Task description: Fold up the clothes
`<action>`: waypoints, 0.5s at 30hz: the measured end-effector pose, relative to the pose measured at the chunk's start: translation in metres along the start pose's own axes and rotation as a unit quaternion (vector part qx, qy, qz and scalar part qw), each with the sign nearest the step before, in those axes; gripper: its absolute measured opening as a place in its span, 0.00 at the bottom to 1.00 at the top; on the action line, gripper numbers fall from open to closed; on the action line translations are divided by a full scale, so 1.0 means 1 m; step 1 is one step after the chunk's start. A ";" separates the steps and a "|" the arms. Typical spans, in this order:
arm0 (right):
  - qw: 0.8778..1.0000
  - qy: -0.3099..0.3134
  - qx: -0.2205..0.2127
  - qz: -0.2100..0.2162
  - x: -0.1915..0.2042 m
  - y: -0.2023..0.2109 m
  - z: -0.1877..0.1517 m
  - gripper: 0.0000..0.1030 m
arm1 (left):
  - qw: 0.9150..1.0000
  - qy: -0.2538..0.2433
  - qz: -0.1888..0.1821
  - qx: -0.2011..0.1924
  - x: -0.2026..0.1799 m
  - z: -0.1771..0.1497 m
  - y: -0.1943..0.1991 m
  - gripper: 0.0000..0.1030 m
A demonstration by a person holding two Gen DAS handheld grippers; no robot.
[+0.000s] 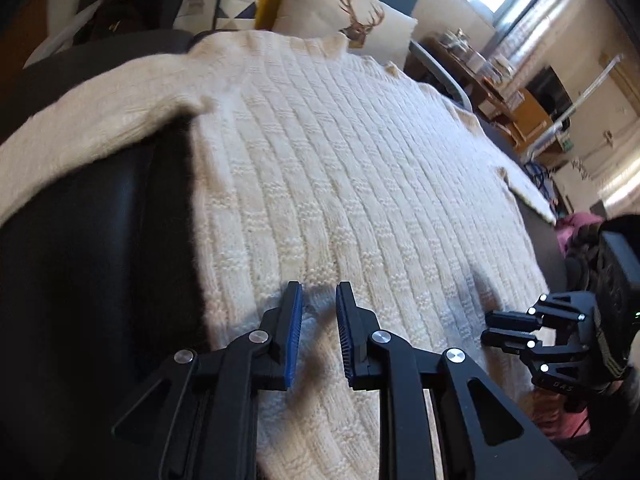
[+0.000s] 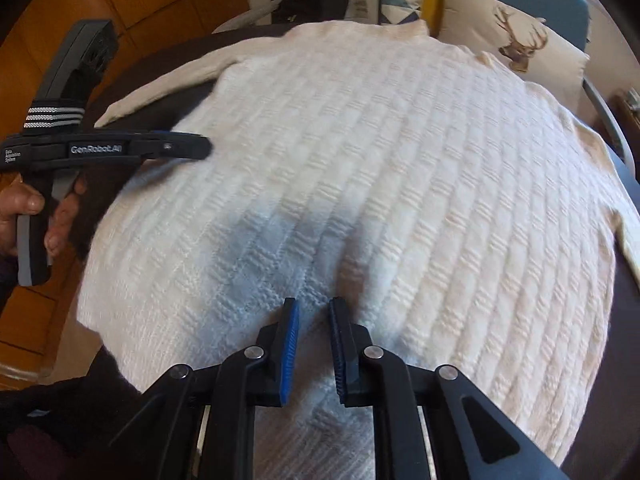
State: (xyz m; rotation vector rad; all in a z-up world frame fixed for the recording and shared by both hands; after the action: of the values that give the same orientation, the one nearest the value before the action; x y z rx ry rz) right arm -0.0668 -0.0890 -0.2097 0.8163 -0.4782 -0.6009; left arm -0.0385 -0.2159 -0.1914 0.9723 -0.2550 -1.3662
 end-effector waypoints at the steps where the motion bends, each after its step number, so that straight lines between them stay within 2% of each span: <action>1: 1.000 -0.011 -0.005 0.003 -0.003 0.004 0.000 0.13 | 1.000 -0.003 -0.005 -0.009 -0.005 0.000 0.007 0.19; 4: 0.999 -0.041 -0.021 -0.001 -0.018 0.019 -0.005 0.15 | 1.000 -0.019 -0.018 -0.015 -0.023 -0.008 0.017 0.19; 7: 0.997 -0.067 -0.039 -0.014 -0.035 0.035 -0.013 0.15 | 0.999 -0.042 -0.007 0.008 -0.031 -0.029 0.009 0.19; 9: 0.994 -0.097 -0.046 -0.025 -0.053 0.046 -0.023 0.15 | 0.999 -0.048 -0.005 0.005 -0.027 -0.036 0.004 0.18; 13: 0.989 -0.132 -0.020 -0.069 -0.084 0.052 -0.050 0.15 | 1.000 -0.017 -0.007 0.006 -0.022 -0.033 0.008 0.19; 15: 0.986 -0.147 -0.032 -0.068 -0.092 0.059 -0.054 0.15 | 1.000 -0.020 -0.004 0.003 -0.026 -0.033 0.014 0.19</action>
State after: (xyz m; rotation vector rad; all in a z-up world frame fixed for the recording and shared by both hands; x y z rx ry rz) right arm -0.0835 0.0313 -0.2106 0.7068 -0.6713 -0.8660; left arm -0.0136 -0.1797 -0.1918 0.9527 -0.2856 -1.3946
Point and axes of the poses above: each gripper's, at about its wrist camera, not at the fingertips, and y roughly against the way its jaws point, x to its left, z to its top, the point moved 8 cm from there along -y, roughly the way its jaws point, and after that the axes turned 13 degrees about -x, right-handed, at the moved point
